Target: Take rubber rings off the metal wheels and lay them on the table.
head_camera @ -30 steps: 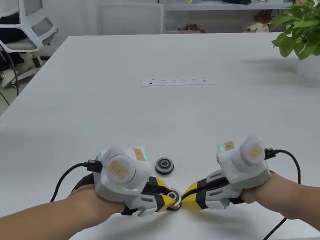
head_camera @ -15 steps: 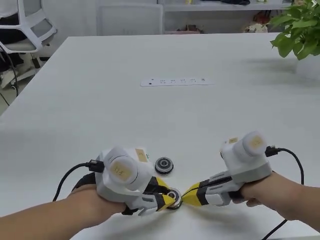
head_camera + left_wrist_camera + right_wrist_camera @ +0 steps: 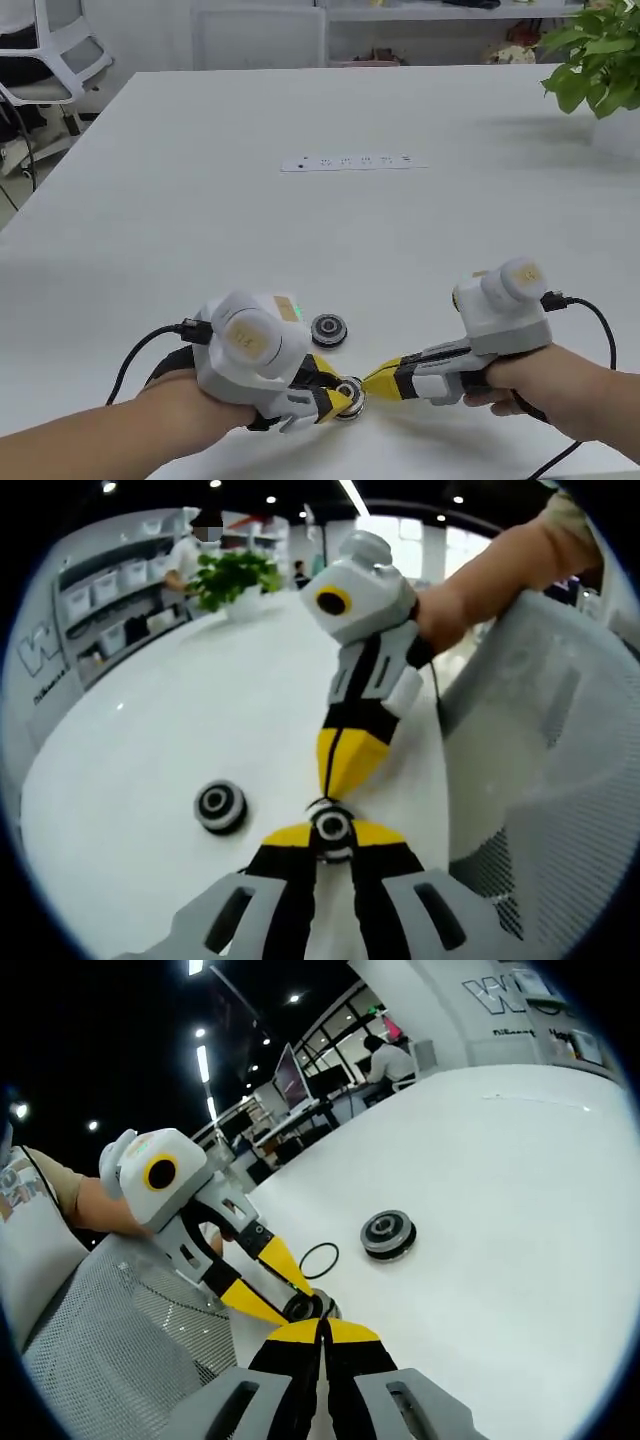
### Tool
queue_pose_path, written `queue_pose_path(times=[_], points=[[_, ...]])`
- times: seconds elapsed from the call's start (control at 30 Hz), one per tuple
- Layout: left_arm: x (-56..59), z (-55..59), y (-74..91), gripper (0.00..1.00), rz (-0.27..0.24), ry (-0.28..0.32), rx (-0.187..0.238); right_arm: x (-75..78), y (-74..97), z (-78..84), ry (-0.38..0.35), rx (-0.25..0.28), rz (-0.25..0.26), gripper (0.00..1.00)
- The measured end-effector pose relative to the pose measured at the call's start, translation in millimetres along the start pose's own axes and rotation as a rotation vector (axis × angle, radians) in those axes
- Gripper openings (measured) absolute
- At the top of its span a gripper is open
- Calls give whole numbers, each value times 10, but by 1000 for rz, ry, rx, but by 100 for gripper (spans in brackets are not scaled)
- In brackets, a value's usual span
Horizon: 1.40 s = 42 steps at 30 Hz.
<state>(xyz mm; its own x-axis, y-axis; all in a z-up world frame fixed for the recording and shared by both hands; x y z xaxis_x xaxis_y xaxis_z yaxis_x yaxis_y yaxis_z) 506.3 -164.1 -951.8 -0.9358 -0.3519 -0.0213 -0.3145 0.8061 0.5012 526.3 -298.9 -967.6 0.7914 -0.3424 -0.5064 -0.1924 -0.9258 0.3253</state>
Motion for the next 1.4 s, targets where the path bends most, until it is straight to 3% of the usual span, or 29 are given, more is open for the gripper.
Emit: queue_pose_path(times=[0.3, 0.83, 0.87, 0.9, 0.93, 0.97, 1.03, 1.4], points=[[-1, -4, -1, 12, 0, -8, -4, -16, -7, -9, -6, 2, -1, 0], [-2, -4, -3, 12, 2, -9, -4, -111, -76, -21, -4, -2, -47, 0], [-2, -4, -4, 12, 1, -9, -4, -192, -100, -50, -31, 23, -128, 0], [-2, -1, -1, 12, 4, -15, -6, -262, -113, -51, -61, 21, -168, 0], [-4, -5, -6, 12, 0, -14, 3, -163, -119, -97, 34, 41, -78, 0], [1, 0, -3, 12, 2, -10, 1, -204, -97, -79, 21, 10, -103, 0], [5, 0, -1, 12, 3, -13, 3, -173, -95, -61, -2, 17, -101, 0], [2, 0, 5, 13, 4, -14, 7, -102, -54, -32, 19, 8, -56, 0]])
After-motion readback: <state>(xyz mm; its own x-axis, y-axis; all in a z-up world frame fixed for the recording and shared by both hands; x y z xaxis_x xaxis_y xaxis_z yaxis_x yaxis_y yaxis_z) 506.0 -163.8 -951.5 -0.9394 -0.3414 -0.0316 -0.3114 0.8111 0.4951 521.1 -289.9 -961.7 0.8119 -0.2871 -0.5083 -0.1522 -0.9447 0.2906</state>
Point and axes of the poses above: the centre of the closed fingertips' face, and the gripper's own axes: y roughly backward along the fingers, x roughly to its right, z roughly out of its underside, the point moved 8 cm from there along y, roughly backward along the fingers, and after that the axes turned 11 degrees about x, right-handed, at the moved point
